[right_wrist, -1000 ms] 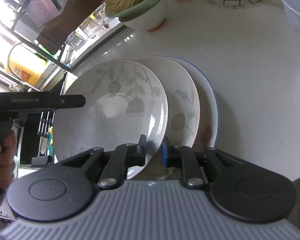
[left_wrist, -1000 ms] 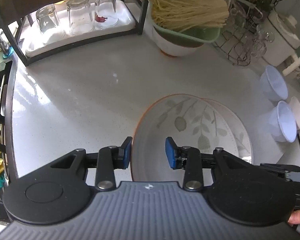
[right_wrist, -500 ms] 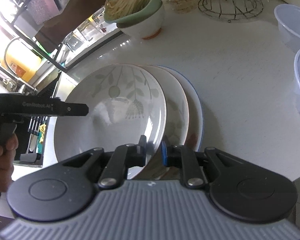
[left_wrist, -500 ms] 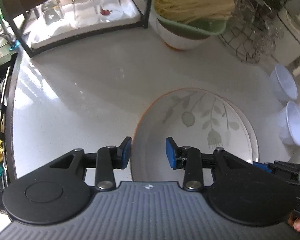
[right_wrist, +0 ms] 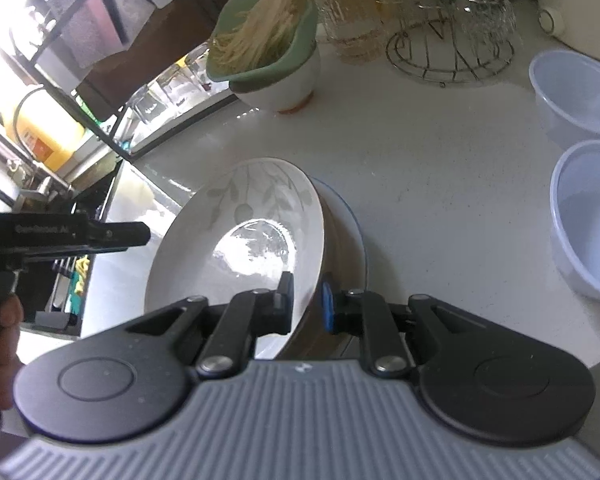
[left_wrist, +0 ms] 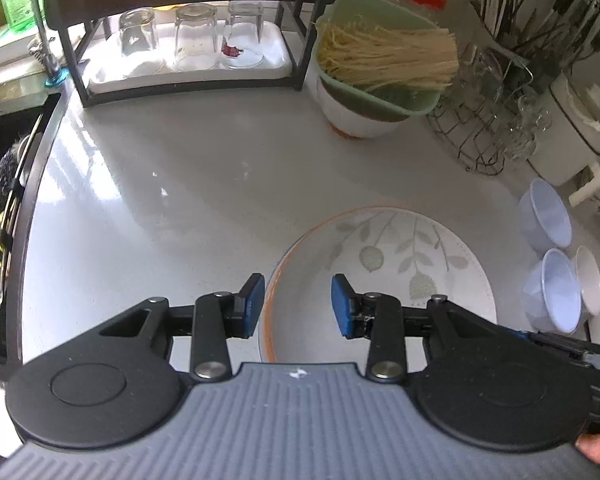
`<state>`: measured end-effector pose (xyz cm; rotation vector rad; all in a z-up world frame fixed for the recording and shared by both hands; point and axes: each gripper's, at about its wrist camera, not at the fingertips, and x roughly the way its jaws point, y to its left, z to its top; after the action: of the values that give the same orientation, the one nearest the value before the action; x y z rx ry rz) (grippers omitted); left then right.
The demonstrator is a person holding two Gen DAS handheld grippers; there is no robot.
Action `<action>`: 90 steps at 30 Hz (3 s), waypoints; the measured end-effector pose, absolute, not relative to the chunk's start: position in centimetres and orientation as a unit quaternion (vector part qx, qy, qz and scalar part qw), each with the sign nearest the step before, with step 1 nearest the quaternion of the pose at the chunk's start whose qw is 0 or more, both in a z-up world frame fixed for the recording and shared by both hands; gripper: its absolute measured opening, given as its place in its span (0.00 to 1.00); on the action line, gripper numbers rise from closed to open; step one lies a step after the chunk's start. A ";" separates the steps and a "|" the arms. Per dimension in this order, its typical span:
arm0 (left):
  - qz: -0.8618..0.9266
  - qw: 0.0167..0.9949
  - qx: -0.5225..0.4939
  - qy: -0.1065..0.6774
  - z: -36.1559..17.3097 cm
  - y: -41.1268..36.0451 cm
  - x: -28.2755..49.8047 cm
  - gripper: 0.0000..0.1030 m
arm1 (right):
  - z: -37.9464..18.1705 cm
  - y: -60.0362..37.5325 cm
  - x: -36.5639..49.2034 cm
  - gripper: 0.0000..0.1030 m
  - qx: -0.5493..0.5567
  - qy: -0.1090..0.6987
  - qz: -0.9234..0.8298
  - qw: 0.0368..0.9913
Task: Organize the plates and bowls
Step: 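Lower the leaf plate onto the stack and open both tools, then pull both tools back from the plate stack and open them wide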
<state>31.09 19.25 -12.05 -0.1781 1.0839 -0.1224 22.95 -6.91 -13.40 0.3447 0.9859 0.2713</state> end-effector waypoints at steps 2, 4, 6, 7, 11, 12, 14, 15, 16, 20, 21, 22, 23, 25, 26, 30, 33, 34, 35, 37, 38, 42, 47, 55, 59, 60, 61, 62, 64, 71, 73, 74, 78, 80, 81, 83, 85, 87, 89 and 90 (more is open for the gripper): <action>-0.055 0.849 -0.095 0.517 -11.9 19.3 30.7 0.40 | -13.4 -7.0 22.9 0.17 0.167 0.470 0.130 0.857; -0.054 0.851 -0.094 0.513 -11.6 19.1 30.2 0.40 | -13.3 -7.1 22.8 0.17 0.165 0.470 0.129 0.857; -0.053 0.853 -0.091 0.512 -11.4 19.0 29.9 0.40 | -13.1 -7.0 22.8 0.17 0.161 0.471 0.127 0.858; -0.053 0.853 -0.093 0.511 -11.3 19.0 29.8 0.40 | -13.1 -6.9 22.8 0.17 0.160 0.471 0.126 0.858; -0.051 0.859 -0.085 0.502 -10.7 18.9 29.0 0.40 | -13.0 -6.6 22.6 0.17 0.147 0.472 0.126 0.860; -0.051 0.861 -0.079 0.500 -10.6 18.8 28.8 0.40 | -12.9 -6.5 22.5 0.17 0.144 0.472 0.125 0.861; -0.051 0.861 -0.078 0.499 -10.5 18.7 28.3 0.40 | -12.8 -6.2 22.2 0.17 0.127 0.472 0.118 0.864; -0.051 0.861 -0.079 0.499 -10.4 18.7 28.2 0.40 | -12.9 -6.2 22.2 0.17 0.119 0.475 0.115 0.865; -0.051 0.862 -0.079 0.498 -10.4 18.7 28.1 0.40 | -12.9 -6.2 22.1 0.17 0.117 0.476 0.112 0.864; -0.045 0.864 -0.087 0.494 -10.2 18.6 27.5 0.40 | -12.1 -6.8 21.4 0.17 0.120 0.451 0.115 0.877; -0.043 0.865 -0.090 0.492 -10.2 18.6 27.2 0.40 | -11.9 -6.9 21.3 0.17 0.120 0.446 0.118 0.879; -0.042 0.866 -0.092 0.490 -10.0 18.6 27.0 0.40 | -11.7 -6.9 21.2 0.17 0.119 0.442 0.121 0.881; -0.041 0.867 -0.094 0.488 -9.9 18.5 26.8 0.40 | -11.5 -6.9 21.1 0.17 0.117 0.439 0.123 0.883; -0.039 0.871 -0.093 0.481 -9.4 18.3 26.2 0.40 | -11.1 -7.0 20.8 0.17 0.111 0.430 0.126 0.887; -0.039 0.873 -0.092 0.478 -9.1 18.2 25.9 0.40 | -10.9 -7.0 20.7 0.17 0.110 0.426 0.127 0.889; -0.040 0.879 -0.101 0.465 -7.8 17.7 24.6 0.40 | -9.2 -7.4 19.8 0.17 0.104 0.402 0.138 0.899; -0.042 0.884 -0.106 0.453 -6.7 17.1 23.5 0.40 | -7.8 -7.8 19.0 0.17 0.097 0.379 0.142 0.909; -0.042 0.886 -0.108 0.449 -6.3 16.8 23.2 0.40 | -7.2 -8.1 18.6 0.17 0.095 0.371 0.142 0.913; -0.043 0.888 -0.110 0.444 -5.9 16.6 22.8 0.40 | -6.7 -8.4 18.3 0.17 0.094 0.365 0.142 0.915; -0.045 0.892 -0.118 0.434 -5.1 16.1 22.1 0.40 | -5.7 -9.1 17.6 0.17 0.090 0.350 0.142 0.922; -0.046 0.895 -0.120 0.428 -4.6 15.9 21.7 0.40 | -5.2 -9.5 17.1 0.17 0.089 0.342 0.141 0.925; -0.051 0.908 -0.110 0.400 -3.3 14.1 19.9 0.40 | -3.5 -11.2 15.3 0.17 0.091 0.316 0.147 0.933; -0.040 0.915 -0.101 0.388 -3.4 11.4 17.2 0.40 | -2.8 -13.4 12.9 0.17 0.087 0.299 0.159 0.937; -0.023 0.917 -0.120 0.379 -3.1 8.5 11.4 0.40 | -2.4 -16.2 8.7 0.17 0.076 0.290 0.177 0.937; -0.023 0.918 -0.116 0.379 -3.0 7.0 9.0 0.40 | -2.1 -17.4 6.6 0.17 0.077 0.284 0.173 0.940; -0.025 0.917 -0.118 0.380 -3.0 6.7 8.6 0.40 | -2.1 -17.7 6.2 0.17 0.075 0.282 0.171 0.941; -0.026 0.917 -0.119 0.380 -3.0 6.5 8.2 0.40 | -2.1 -17.8 5.8 0.17 0.075 0.282 0.168 0.942; -0.029 0.917 -0.119 0.380 -2.9 6.1 7.7 0.40 | -2.1 -18.0 5.4 0.17 0.079 0.283 0.165 0.942; -0.032 0.917 -0.112 0.381 -2.8 5.6 7.0 0.40 | -2.0 -18.5 4.7 0.17 0.091 0.284 0.163 0.940; -0.046 0.914 -0.106 0.388 -2.7 5.5 7.0 0.40 | -2.5 -18.6 3.8 0.17 0.093 0.293 0.150 0.940; -0.054 0.913 -0.106 0.391 -2.9 5.5 7.4 0.41 | -2.6 -18.5 4.0 0.17 0.092 0.296 0.144 0.940; -0.058 0.912 -0.105 0.392 -2.9 5.5 7.6 0.41 | -2.8 -18.5 4.0 0.17 0.095 0.297 0.139 0.940; -0.079 0.911 -0.101 0.392 -3.3 5.4 9.2 0.41 | -3.2 -18.7 4.4 0.17 0.105 0.302 0.118 0.940; -0.087 0.908 -0.102 0.398 -3.8 5.2 10.4 0.41 | -3.5 -18.7 4.6 0.17 0.100 0.306 0.104 0.941; -0.093 0.906 -0.105 0.400 -4.1 5.1 11.1 0.41 | -3.7 -18.8 4.8 0.17 0.099 0.307 0.100 0.941; -0.105 0.904 -0.106 0.401 -4.4 4.9 12.2 0.41 | -4.1 -19.0 5.2 0.18 0.097 0.311 0.087 0.941; -0.112 0.904 -0.098 0.400 -4.6 4.8 13.3 0.44 | -4.5 -19.2 5.8 0.18 0.101 0.316 0.076 0.941; -0.121 0.903 -0.097 0.402 -4.9 4.7 14.4 0.45 | -4.8 -19.5 6.6 0.19 0.107 0.321 0.060 0.939; -0.128 0.900 -0.097 0.405 -5.3 4.9 15.8 0.46 | -5.2 -19.9 7.4 0.40 0.117 0.330 0.037 0.936; -0.130 0.898 -0.095 0.409 -5.5 5.0 16.6 0.48 | -5.4 -20.1 7.7 0.51 0.120 0.333 0.027 0.935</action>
<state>16.59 4.99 -5.54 -0.1961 0.8459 -0.2690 7.72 -20.13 -5.39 0.2458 0.6815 0.0552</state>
